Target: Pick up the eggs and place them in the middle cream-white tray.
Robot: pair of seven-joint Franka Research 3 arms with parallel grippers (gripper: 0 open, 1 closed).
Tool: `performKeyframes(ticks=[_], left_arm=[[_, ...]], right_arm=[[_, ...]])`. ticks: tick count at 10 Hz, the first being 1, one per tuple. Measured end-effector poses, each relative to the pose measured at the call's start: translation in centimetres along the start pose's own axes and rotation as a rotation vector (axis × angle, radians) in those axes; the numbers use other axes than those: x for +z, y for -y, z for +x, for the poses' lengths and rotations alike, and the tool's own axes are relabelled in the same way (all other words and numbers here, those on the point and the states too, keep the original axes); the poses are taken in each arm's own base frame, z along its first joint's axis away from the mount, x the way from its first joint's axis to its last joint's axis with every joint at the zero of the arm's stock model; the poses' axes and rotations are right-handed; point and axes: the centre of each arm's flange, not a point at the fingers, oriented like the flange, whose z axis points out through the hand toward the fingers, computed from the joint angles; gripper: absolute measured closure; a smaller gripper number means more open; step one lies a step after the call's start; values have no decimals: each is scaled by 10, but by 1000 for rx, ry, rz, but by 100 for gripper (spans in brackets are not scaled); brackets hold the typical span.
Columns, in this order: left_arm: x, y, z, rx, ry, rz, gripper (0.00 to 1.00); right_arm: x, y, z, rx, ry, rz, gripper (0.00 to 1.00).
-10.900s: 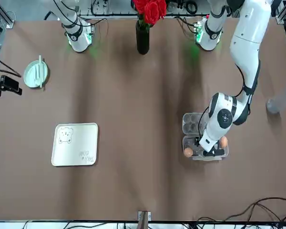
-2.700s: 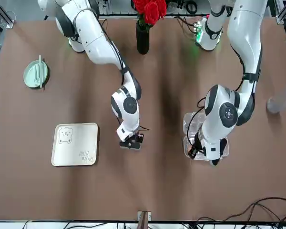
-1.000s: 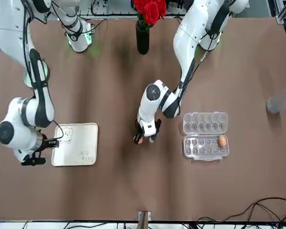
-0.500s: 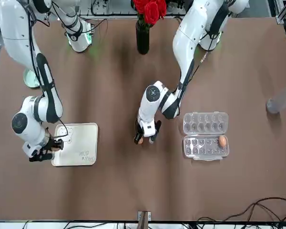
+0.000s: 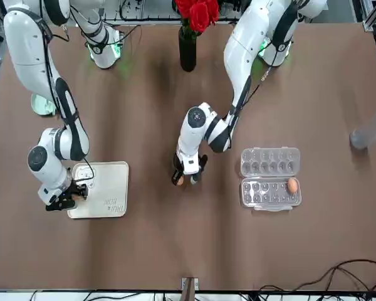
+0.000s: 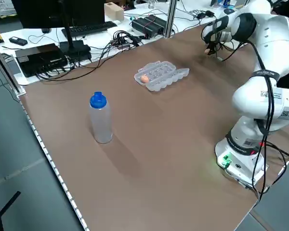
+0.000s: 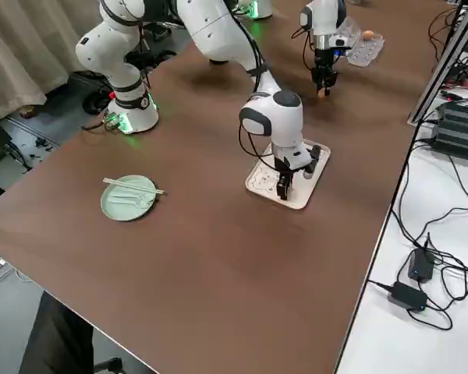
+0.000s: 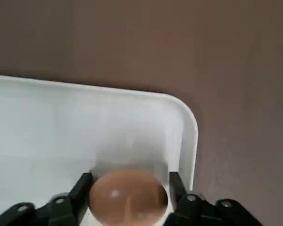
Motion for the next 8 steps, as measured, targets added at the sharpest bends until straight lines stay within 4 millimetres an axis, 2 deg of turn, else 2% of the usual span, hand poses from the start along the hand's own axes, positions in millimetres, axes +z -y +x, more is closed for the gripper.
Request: performKeyframes(ticks=[1, 2, 3, 4, 5, 6, 8], left_arm=[[4, 4, -6, 9, 2, 6, 50], [8, 7, -8, 11, 3, 5, 48], [8, 6, -7, 10, 4, -2, 39], [4, 2, -7, 9, 5, -13, 36], [-2, -5, -6, 8, 6, -30, 23], [-12, -14, -2, 3, 2, -42, 11], [-49, -36, 19, 25, -22, -1, 11]], right_arm=[[0, 0, 0, -1, -1, 0, 6], [-1, 1, 1, -3, -2, 0, 0], [-2, 3, 2, -6, 2, 2, 0], [-5, 8, 2, -13, 36, 12, 0], [-19, 16, 9, -24, 99, 28, 0], [-50, 25, 25, -30, 151, 42, 0], [-129, 39, 66, -12, 138, 51, 0]])
